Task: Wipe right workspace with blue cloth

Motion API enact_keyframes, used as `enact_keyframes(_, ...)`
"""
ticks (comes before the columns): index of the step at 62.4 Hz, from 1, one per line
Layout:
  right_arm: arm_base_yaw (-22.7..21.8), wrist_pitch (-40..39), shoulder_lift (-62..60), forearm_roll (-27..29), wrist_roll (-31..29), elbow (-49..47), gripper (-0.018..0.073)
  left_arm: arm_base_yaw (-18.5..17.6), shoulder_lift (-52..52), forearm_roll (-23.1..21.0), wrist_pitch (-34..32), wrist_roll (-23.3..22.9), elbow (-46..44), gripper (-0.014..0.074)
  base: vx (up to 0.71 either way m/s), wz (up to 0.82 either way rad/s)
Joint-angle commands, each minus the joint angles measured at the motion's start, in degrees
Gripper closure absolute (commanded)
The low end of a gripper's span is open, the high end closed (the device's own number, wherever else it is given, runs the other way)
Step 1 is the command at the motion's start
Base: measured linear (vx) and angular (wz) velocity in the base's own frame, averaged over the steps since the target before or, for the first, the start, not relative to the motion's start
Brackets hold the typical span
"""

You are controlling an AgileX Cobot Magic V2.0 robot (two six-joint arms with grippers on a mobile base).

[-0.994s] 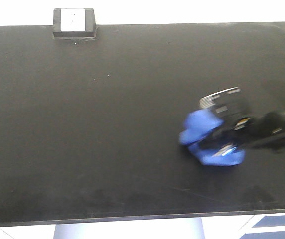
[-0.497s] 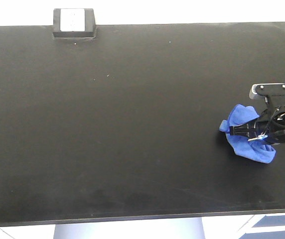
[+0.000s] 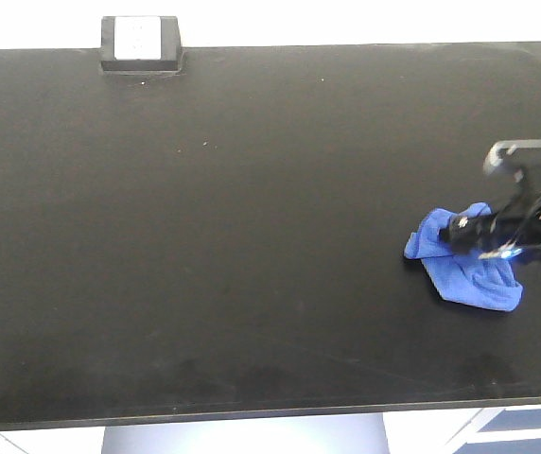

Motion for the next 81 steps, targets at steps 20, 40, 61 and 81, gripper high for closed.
enact_keyframes(20, -0.28, 3.69, -30.24, -0.08, -2.10, -1.43, 0.0017, -0.25, -0.84, 0.06, -4.92, -0.49, 1.74, 0.0602, 0.00, 0.00)
enact_keyframes(40, -0.28, 18.87, -47.22, 0.12, -1.48, -1.37, 0.0575, -0.25, -0.84, 0.06, -4.92, -0.49, 1.74, 0.0602, 0.00, 0.00)
enact_keyframes(61, -0.28, 19.89, -50.36, 0.37, -1.28, -1.37, 0.0567, -0.25, -0.84, 0.06, -4.92, -0.49, 1.74, 0.0602, 0.00, 0.00)
enact_keyframes(81, -0.28, 19.89, -50.36, 0.37, -1.28, -1.37, 0.0567, -0.25, -0.84, 0.06, -4.92, -0.49, 1.74, 0.0602, 0.00, 0.00)
